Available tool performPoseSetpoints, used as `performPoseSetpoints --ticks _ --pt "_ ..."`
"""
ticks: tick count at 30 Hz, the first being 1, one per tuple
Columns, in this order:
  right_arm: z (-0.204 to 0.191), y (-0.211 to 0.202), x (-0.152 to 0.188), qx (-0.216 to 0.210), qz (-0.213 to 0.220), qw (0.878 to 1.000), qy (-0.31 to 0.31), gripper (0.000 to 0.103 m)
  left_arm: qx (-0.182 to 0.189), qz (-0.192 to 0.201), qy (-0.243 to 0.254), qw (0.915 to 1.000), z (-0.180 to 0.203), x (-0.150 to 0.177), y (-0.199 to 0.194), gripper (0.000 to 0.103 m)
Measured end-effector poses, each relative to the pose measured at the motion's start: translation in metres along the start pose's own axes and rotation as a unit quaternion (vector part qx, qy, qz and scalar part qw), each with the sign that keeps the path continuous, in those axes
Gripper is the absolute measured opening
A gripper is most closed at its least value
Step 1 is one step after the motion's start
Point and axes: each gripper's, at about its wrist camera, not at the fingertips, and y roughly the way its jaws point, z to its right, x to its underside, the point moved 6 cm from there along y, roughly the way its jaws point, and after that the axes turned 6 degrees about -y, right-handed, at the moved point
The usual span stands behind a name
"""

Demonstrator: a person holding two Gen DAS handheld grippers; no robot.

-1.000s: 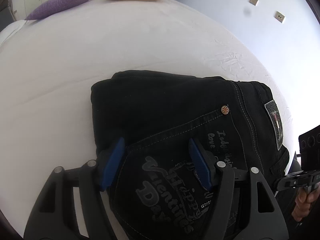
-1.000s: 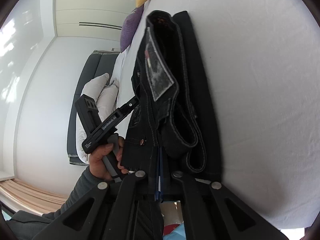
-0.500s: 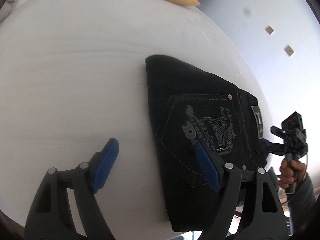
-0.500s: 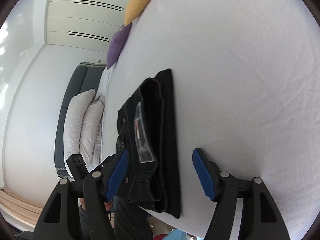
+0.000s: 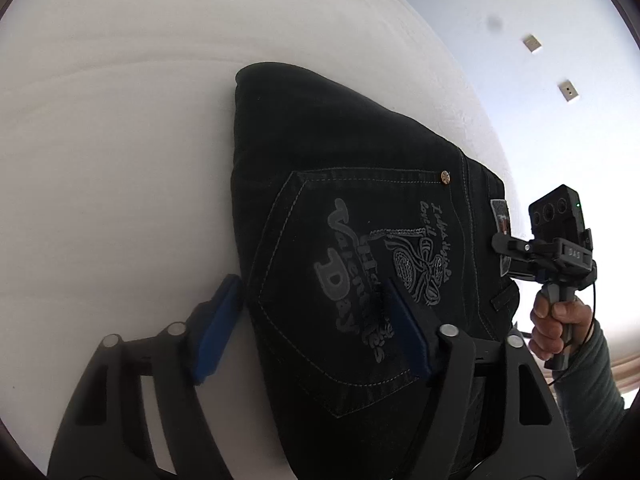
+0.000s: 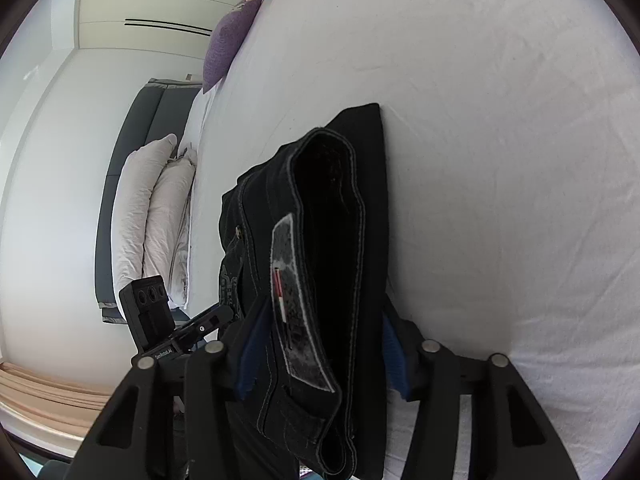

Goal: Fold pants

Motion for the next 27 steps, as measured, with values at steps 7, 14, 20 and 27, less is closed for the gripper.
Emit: performPoseSetpoints --ticks 7,14,20,27 --pt "-0.005 -0.004 0.006 0.042 0.008 0.998 -0.035 0.029 -0.014 0.001 0.017 0.9998 0.018 -0.008 -0.003 0.033" --pt "-0.044 -0.012 0.009 0.118 0.034 0.984 -0.128 0.021 0.012 0.036 0.027 0.9989 0.060 -0.019 -0.018 0.022" --pt "-0.089 -0.033 -0.010 0.144 0.070 0.967 -0.200 0.020 0.012 0.088 0.069 0.9937 0.112 -0.052 -0.044 0.021" --pt "-0.078 -0.054 -0.063 0.141 0.105 0.967 -0.184 0.020 0.005 0.097 0.060 0.9934 0.115 -0.100 -0.028 0.021"
